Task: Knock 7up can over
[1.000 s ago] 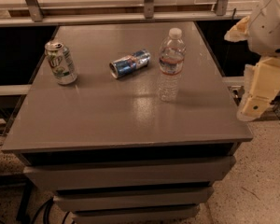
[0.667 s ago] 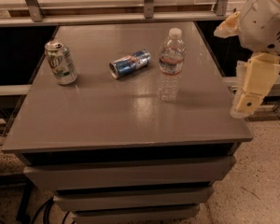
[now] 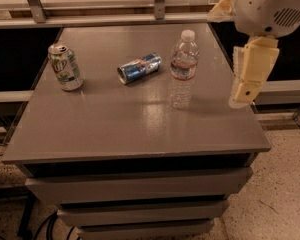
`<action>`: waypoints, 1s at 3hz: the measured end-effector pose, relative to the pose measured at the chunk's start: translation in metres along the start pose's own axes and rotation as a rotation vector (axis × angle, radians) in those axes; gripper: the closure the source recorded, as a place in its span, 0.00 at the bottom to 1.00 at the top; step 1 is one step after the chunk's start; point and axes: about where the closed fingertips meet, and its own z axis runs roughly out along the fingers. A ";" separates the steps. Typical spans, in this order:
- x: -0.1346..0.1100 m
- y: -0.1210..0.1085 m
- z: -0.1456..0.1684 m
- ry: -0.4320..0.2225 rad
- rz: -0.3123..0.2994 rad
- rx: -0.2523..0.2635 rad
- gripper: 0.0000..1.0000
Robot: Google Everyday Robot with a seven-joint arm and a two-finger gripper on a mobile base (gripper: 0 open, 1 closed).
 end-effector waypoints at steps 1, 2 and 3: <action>-0.018 -0.012 0.000 -0.024 -0.047 0.011 0.00; -0.038 -0.022 -0.002 -0.048 -0.097 0.020 0.00; -0.057 -0.027 -0.002 -0.070 -0.143 0.020 0.00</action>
Offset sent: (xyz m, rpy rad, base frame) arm 0.0236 0.0561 0.0223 0.0155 -0.0399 0.1612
